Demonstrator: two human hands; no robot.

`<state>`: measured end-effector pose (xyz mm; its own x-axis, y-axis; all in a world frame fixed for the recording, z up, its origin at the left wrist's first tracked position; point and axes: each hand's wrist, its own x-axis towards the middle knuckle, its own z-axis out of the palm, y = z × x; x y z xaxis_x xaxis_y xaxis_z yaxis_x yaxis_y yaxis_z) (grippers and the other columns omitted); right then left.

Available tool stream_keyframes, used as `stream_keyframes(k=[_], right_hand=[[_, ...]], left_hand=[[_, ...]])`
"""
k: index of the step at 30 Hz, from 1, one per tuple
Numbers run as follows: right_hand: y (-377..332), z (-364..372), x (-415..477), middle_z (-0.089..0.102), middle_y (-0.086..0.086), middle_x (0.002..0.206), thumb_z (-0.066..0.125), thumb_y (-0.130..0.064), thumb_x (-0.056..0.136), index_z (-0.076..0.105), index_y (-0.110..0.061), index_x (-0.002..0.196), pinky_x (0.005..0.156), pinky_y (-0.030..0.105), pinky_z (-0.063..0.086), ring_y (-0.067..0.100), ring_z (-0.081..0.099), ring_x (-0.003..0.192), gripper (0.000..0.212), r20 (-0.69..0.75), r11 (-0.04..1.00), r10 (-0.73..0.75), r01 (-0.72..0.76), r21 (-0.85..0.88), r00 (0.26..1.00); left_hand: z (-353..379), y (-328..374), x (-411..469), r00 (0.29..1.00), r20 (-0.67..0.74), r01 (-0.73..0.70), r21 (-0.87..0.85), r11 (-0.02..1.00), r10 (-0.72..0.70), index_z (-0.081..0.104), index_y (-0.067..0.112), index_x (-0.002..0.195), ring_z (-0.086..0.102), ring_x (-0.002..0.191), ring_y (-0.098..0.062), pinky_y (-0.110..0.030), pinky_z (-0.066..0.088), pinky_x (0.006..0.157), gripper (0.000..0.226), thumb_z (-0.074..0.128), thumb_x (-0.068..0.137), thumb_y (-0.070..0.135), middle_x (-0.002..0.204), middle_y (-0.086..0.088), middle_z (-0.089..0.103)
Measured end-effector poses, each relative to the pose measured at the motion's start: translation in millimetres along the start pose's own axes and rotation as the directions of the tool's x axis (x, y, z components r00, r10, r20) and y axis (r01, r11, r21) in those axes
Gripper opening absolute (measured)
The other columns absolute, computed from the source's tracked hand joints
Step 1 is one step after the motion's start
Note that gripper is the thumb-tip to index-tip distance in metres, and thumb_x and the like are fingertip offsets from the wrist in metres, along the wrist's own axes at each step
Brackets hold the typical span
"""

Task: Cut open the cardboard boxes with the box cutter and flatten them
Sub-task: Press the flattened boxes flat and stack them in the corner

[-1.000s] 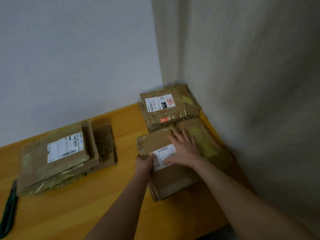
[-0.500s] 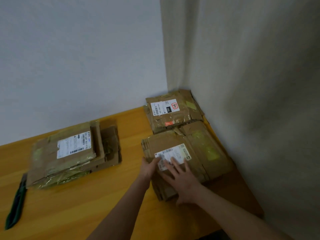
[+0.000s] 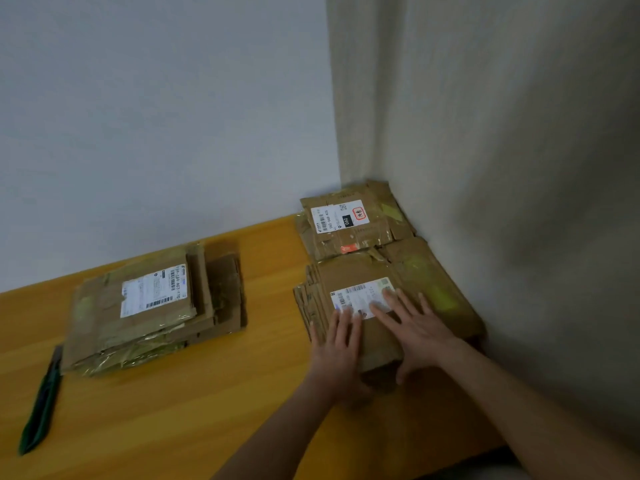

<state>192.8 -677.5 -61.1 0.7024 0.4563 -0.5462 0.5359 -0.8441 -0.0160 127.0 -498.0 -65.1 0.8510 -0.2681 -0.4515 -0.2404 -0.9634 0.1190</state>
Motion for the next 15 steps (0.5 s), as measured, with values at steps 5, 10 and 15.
stream_keyframes(k=[5,10,15], right_hand=[[0.9,9.5,1.6,-0.035,0.007,0.154,0.078,-0.059,0.064,-0.025,-0.032,0.148,0.114,0.062,-0.006,0.034,-0.029,0.142,0.135,0.013,0.997,0.075,-0.075,0.016,0.997],[1.8,6.2,14.4,-0.035,0.007,0.154,0.077,-0.060,0.066,-0.026,-0.032,0.147,0.114,0.061,-0.004,0.033,-0.028,0.142,0.134,-0.011,0.992,0.107,-0.106,0.070,0.994],[8.9,7.2,13.9,-0.035,0.007,0.154,0.078,-0.060,0.065,-0.023,-0.030,0.149,0.114,0.062,-0.005,0.034,-0.029,0.141,0.134,0.007,0.999,0.037,-0.037,0.027,0.999]], left_hand=[[16.5,18.9,9.7,0.998,-0.014,0.056,0.160,0.985,-0.055,-0.037,0.020,0.140,-0.033,0.137,-0.037,-0.072,-0.006,0.109,0.103,0.050,0.095,0.051,0.152,-0.019,-0.035],[-0.5,7.7,24.1,0.994,0.012,0.102,0.194,0.976,-0.106,-0.033,0.018,0.145,-0.023,0.144,-0.038,-0.068,-0.001,0.113,0.109,0.058,0.092,0.047,0.151,-0.017,-0.035],[22.3,17.8,17.3,0.998,-0.005,0.068,0.135,0.988,-0.068,-0.039,0.020,0.138,-0.036,0.135,-0.035,-0.073,-0.009,0.107,0.106,0.048,0.092,0.059,0.145,-0.018,-0.042]])
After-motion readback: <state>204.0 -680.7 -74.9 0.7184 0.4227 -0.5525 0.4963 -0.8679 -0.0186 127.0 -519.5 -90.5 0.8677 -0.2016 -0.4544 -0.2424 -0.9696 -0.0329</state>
